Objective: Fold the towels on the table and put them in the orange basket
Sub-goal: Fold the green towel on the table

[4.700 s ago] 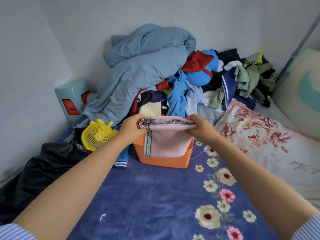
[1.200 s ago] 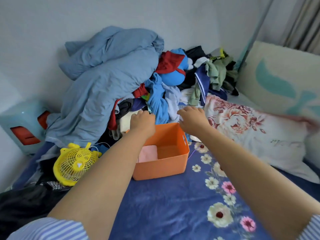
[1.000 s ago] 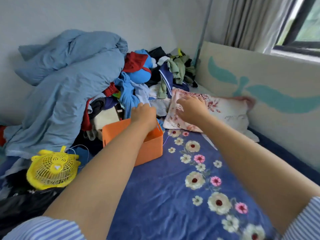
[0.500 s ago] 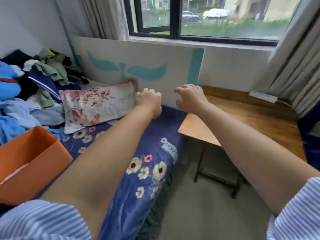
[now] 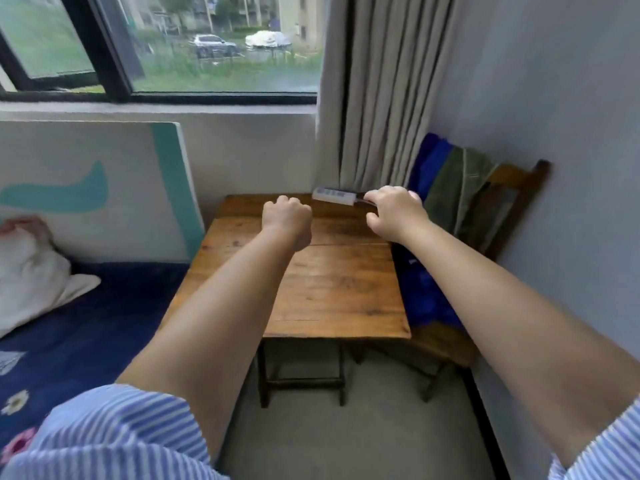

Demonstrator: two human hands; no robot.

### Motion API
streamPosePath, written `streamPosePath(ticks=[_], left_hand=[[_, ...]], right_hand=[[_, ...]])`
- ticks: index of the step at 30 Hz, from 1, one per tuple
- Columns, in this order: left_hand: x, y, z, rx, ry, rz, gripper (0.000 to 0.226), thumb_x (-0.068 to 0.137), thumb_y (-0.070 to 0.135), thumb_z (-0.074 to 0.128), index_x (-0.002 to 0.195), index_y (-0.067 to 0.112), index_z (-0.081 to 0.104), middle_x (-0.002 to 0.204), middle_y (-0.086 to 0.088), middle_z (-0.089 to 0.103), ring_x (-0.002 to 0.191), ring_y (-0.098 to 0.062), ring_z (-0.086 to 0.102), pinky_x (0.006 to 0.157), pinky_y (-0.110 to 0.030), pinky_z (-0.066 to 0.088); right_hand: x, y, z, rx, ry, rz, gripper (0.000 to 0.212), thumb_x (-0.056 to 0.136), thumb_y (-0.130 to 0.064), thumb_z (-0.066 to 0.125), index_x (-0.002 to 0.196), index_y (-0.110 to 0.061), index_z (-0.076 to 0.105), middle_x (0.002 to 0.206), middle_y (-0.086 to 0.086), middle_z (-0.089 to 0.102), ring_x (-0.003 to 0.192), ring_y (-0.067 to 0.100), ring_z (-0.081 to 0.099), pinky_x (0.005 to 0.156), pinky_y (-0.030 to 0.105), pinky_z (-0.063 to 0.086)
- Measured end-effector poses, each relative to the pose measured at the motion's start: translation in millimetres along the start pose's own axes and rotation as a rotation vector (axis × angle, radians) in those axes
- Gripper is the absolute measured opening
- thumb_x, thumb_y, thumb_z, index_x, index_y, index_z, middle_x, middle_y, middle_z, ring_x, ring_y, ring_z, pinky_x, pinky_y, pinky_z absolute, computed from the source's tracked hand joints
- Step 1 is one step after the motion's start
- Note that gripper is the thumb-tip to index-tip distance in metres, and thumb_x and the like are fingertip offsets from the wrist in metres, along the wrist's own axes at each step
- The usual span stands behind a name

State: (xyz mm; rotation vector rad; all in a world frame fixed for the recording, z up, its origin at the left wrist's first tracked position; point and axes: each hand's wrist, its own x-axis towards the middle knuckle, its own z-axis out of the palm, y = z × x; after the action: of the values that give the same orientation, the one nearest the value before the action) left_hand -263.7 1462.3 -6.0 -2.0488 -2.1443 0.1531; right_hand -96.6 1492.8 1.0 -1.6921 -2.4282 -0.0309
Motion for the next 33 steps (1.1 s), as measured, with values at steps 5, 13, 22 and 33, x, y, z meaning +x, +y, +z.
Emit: streamPosePath(ticks=[5, 13, 22, 33], left_hand=[[93, 73, -14, -0.023, 0.088, 0.166, 0.034, 0.088, 0.015, 0.044, 0.12, 0.012, 0.054, 0.123, -0.011, 0.053, 0.118, -0.028, 0.045, 0.088, -0.036, 0.04], [238, 141, -29, -0.066, 0.111, 0.402, 0.032, 0.09, 0.015, 0.043, 0.121, 0.011, 0.053, 0.126, -0.011, 0.052, 0.119, -0.029, 0.044, 0.089, -0.036, 0.04], [346, 213, -36, -0.221, 0.048, 0.514, 0.024, 0.089, 0.011, 0.043, 0.108, 0.008, 0.056, 0.115, -0.01, 0.055, 0.11, -0.028, 0.049, 0.074, -0.032, 0.037], [458, 334, -9, -0.458, -0.137, 0.452, 0.034, 0.097, 0.027, 0.034, 0.102, 0.004, 0.058, 0.108, -0.011, 0.061, 0.097, -0.025, 0.057, 0.066, -0.028, 0.037]], right_hand=[[34, 105, 0, 0.004, 0.017, 0.182, 0.038, 0.089, -0.018, 0.044, 0.127, -0.011, 0.049, 0.128, 0.014, 0.052, 0.121, 0.032, 0.044, 0.1, 0.039, 0.034], [112, 220, -7, 0.004, 0.069, 0.448, 0.038, 0.09, -0.022, 0.046, 0.127, -0.012, 0.051, 0.128, 0.012, 0.055, 0.119, 0.03, 0.048, 0.09, 0.035, 0.043], [170, 305, -7, 0.055, 0.124, 0.602, 0.032, 0.09, -0.022, 0.048, 0.119, -0.009, 0.057, 0.119, 0.012, 0.062, 0.108, 0.029, 0.057, 0.083, 0.033, 0.047], [262, 458, 58, 0.132, 0.061, 0.631, 0.025, 0.09, -0.024, 0.048, 0.101, -0.008, 0.065, 0.106, 0.012, 0.066, 0.102, 0.027, 0.059, 0.072, 0.026, 0.04]])
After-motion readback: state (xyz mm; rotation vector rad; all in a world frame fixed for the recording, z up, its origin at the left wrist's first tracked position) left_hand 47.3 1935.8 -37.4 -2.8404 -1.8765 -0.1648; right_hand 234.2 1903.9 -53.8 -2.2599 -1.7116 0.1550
